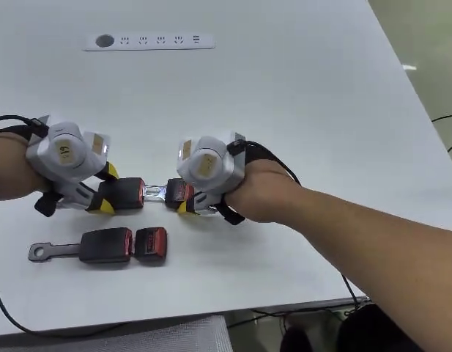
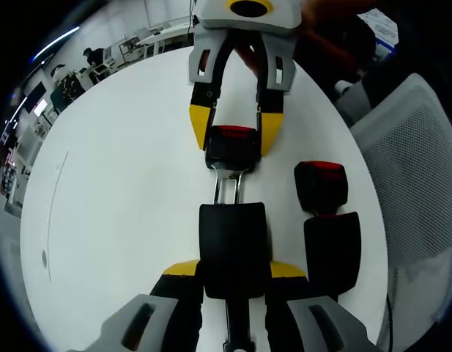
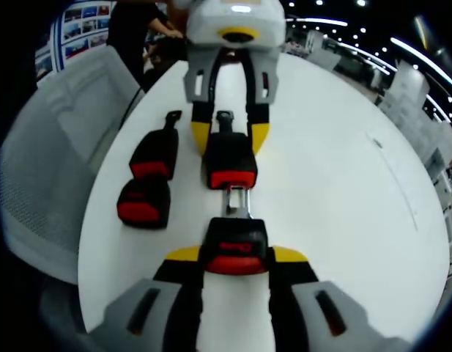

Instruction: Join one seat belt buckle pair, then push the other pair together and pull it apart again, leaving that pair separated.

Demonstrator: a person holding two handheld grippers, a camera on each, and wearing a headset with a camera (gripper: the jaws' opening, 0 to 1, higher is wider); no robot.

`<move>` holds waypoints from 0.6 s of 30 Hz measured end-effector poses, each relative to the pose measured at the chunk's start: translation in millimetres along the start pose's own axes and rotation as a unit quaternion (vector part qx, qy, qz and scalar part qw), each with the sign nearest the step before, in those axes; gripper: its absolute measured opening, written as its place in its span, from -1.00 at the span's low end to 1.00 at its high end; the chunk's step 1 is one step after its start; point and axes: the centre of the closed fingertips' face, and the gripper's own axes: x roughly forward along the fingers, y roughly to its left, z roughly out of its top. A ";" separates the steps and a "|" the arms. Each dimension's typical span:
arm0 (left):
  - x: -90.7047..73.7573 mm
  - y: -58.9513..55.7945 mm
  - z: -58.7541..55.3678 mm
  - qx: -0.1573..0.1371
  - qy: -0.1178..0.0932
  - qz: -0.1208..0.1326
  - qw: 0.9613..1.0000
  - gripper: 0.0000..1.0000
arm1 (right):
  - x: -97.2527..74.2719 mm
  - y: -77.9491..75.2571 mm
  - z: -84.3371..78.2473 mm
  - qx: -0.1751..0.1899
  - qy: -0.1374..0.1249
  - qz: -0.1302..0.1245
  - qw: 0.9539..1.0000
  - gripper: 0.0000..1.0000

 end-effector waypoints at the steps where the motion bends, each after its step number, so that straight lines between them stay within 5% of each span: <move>1: 0.0 0.1 0.0 0.000 0.000 0.000 1.000 -0.35 | 0.1 -0.4 0.7 -0.002 0.000 0.000 1.000 -0.34; 18: 0.1 0.8 -0.9 0.002 -0.005 -0.003 1.000 -0.36 | 8.9 3.1 11.5 -0.005 -0.020 0.017 1.000 -0.36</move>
